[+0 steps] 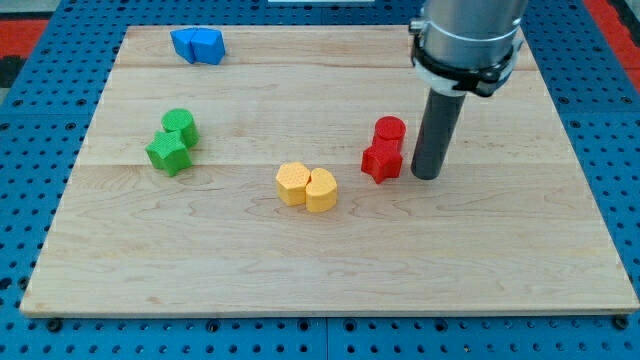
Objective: Push the red star along with red circle towards top center
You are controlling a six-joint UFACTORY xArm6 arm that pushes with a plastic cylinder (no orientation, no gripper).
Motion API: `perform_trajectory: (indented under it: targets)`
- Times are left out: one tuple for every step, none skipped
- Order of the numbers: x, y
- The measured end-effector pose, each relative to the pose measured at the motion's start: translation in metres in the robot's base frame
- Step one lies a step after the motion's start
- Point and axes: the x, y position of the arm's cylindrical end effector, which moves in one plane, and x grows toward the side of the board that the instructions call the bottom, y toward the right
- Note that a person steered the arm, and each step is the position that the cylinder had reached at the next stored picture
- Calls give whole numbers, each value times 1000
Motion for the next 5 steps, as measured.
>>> perform_trajectory:
  targets:
    - [30, -24]
    - [3, -51]
    - [-55, -18]
    - [-115, 0]
    - [-165, -9]
